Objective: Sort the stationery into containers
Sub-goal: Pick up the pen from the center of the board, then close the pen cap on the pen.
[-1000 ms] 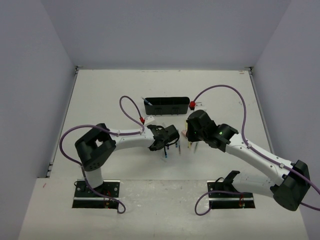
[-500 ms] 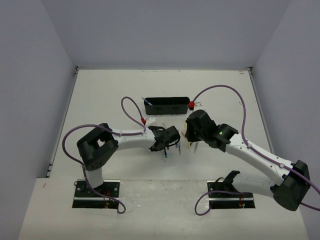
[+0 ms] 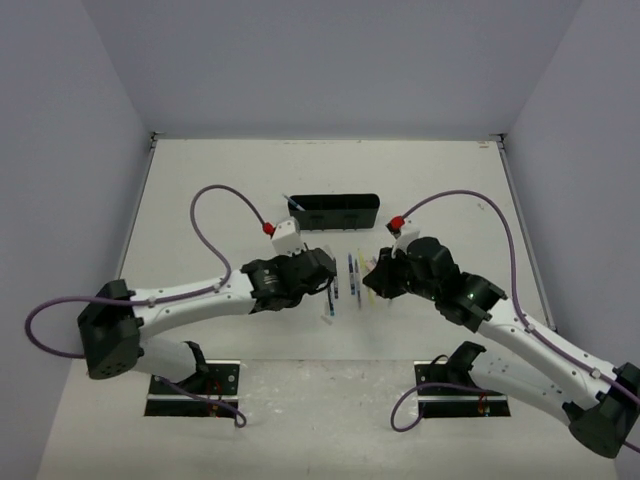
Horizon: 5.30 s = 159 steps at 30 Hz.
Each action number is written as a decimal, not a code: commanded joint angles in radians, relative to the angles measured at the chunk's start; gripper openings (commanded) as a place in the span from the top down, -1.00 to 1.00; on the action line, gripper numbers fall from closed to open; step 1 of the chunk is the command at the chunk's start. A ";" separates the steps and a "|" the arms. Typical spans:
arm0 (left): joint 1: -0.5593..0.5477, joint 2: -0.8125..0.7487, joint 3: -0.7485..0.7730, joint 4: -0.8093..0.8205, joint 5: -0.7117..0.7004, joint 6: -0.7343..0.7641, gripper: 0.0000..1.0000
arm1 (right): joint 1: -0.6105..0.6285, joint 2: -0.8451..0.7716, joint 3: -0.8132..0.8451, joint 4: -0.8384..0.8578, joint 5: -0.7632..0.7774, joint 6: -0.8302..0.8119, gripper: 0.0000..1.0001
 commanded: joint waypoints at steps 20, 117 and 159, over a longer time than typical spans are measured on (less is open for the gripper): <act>0.008 -0.493 -0.331 1.227 0.360 0.878 1.00 | 0.097 -0.238 -0.203 0.628 -0.270 0.050 1.00; 0.007 -0.472 -0.140 1.052 0.478 0.839 0.20 | 0.098 -0.122 -0.025 0.582 -0.387 -0.115 1.00; -0.101 -0.397 -0.240 0.844 0.294 0.729 1.00 | -0.001 0.080 0.312 0.418 -0.291 -0.244 0.06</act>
